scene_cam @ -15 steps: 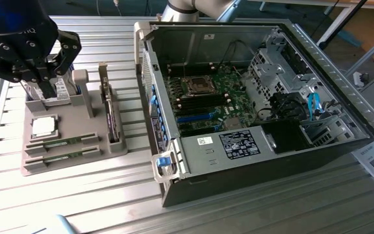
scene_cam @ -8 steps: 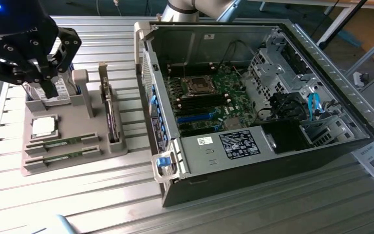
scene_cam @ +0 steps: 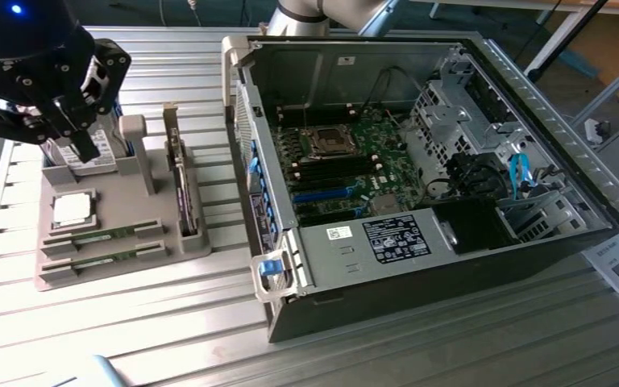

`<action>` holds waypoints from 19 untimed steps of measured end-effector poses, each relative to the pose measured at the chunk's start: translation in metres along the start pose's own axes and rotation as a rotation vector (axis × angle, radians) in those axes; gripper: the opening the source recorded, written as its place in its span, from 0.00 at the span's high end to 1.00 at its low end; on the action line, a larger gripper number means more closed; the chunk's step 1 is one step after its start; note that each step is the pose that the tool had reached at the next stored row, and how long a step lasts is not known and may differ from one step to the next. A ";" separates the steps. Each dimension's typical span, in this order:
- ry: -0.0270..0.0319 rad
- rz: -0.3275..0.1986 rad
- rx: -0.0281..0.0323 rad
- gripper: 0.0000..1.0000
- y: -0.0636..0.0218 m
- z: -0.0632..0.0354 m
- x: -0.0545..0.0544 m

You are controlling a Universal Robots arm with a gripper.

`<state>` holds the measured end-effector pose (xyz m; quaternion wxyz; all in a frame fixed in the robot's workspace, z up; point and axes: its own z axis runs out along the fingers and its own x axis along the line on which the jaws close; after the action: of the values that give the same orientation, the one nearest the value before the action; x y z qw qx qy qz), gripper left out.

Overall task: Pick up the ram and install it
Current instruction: 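Pick up the ram and move it above insertion slot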

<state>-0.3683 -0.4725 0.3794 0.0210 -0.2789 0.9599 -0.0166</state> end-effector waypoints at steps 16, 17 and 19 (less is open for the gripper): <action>-0.0166 -0.383 -0.0117 0.89 0.0001 0.0015 0.000; -0.0172 -0.398 -0.0122 0.89 0.0001 0.0016 0.000; -0.0193 -0.446 -0.0137 0.89 0.0001 0.0018 0.000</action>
<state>-0.3683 -0.4725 0.3776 0.0241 -0.4847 0.8743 -0.0116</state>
